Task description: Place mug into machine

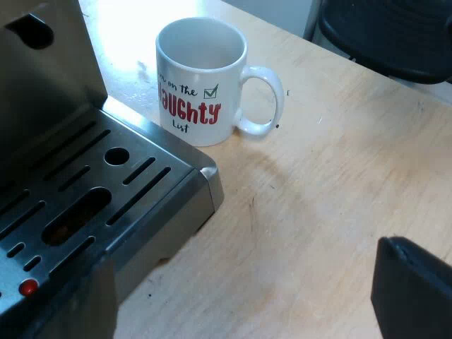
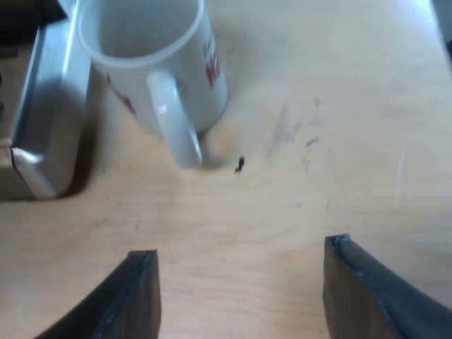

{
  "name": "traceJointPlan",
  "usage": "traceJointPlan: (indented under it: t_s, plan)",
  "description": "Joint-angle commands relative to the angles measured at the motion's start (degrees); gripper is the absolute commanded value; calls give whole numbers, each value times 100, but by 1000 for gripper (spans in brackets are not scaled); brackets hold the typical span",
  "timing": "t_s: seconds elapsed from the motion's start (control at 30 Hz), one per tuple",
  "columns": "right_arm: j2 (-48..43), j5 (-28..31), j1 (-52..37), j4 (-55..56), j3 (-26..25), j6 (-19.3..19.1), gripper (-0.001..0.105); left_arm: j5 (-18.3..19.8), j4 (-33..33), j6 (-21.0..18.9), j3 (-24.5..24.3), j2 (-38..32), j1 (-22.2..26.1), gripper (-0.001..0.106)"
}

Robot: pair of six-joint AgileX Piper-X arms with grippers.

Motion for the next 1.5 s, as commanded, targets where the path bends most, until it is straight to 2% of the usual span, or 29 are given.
traceJointPlan:
  t_s: [0.03,0.3,0.57,0.73,1.0,1.1,1.23,1.4,1.5]
  plan:
    - [-4,-72,10,-328,257,-44,53,-53,-233,-71,-51,-28,-26,78]
    - [-4,-846,10,-2070,1424,-44,53,-53,-452,-71,-51,-28,-26,78]
    - [-4,-882,10,-3806,2466,-65,52,-53,-450,-71,-51,-28,-26,78]
    - [-4,-475,10,-4125,2494,-82,52,-53,-450,-71,-51,-28,-26,78]
    - [9,-658,10,-4463,2500,-43,53,-53,-450,-71,-51,-28,-26,78]
    - [168,-690,79,-4558,2500,53,61,-53,-450,-71,-51,-28,-26,78]
    - [504,-497,425,-4916,2500,38,62,-53,-450,-71,-51,-28,-26,78]
    - [1117,371,1069,-5573,2500,39,62,-53,-450,-71,-51,-28,-26,78]
    - [1561,618,1326,-6118,2500,39,62,-53,-450,-71,-51,-28,-26,78]
